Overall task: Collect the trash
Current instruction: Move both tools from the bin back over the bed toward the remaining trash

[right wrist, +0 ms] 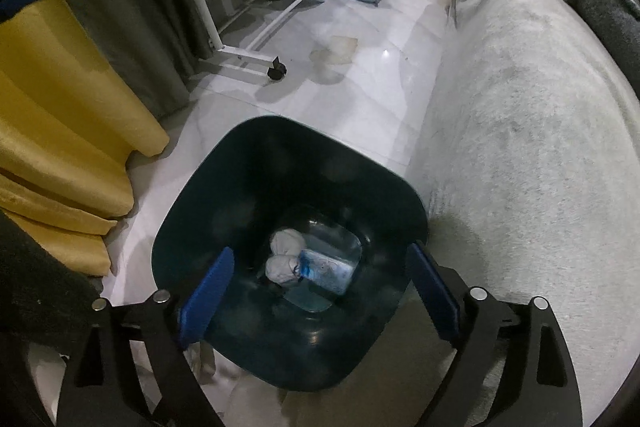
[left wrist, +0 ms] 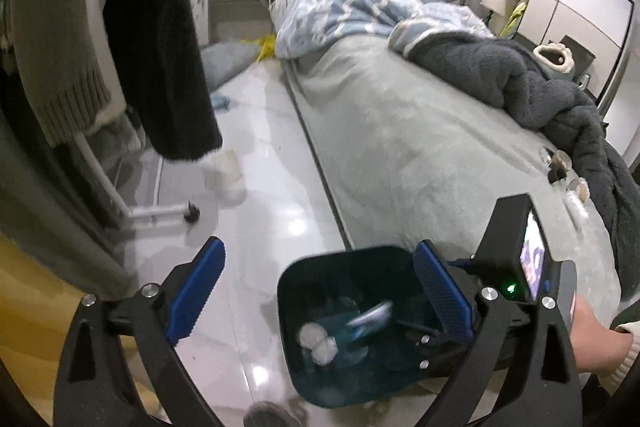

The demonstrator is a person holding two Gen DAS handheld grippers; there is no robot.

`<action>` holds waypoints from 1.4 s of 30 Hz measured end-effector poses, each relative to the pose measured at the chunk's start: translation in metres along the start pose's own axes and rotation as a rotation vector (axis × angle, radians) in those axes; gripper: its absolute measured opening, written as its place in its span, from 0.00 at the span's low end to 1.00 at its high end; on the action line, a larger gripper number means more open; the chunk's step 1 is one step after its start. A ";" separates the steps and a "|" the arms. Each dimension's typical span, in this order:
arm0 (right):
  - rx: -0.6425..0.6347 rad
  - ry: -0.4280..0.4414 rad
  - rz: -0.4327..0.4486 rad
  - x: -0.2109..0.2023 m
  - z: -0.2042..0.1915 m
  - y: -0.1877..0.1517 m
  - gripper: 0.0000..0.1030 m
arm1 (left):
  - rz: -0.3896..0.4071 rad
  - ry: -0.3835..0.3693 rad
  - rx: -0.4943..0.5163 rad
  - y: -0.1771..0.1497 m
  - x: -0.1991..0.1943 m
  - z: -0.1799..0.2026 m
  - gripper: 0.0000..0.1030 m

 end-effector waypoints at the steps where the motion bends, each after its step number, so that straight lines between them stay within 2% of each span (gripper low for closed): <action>1: 0.002 -0.003 0.009 -0.004 0.001 0.000 0.90 | 0.014 -0.006 0.002 0.001 -0.003 0.001 0.95; 9: 0.032 -0.027 0.094 -0.036 0.012 0.004 0.96 | 0.116 -0.039 -0.004 0.018 -0.026 0.016 0.96; 15: 0.051 -0.036 0.166 -0.063 0.019 -0.001 0.97 | 0.155 -0.009 0.016 0.028 -0.035 0.033 0.96; 22: 0.085 -0.060 0.230 -0.089 0.041 -0.015 0.97 | 0.205 -0.018 0.032 0.039 -0.044 0.061 0.96; 28: 0.131 -0.087 0.283 -0.114 0.064 -0.029 0.97 | 0.204 -0.068 0.071 0.044 -0.038 0.095 0.96; 42: 0.249 -0.139 0.320 -0.139 0.140 -0.075 0.97 | 0.177 -0.101 0.126 0.046 -0.019 0.151 0.96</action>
Point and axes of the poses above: each gripper's, at about its wrist camera, not at the fingertips, and x roughly the way its jaws point, z to its right, y to its top, the point moved 3 cm from there along x, roughly the way its jaws point, and after that the axes turned 10 degrees about -z, right-handed, at the moved point
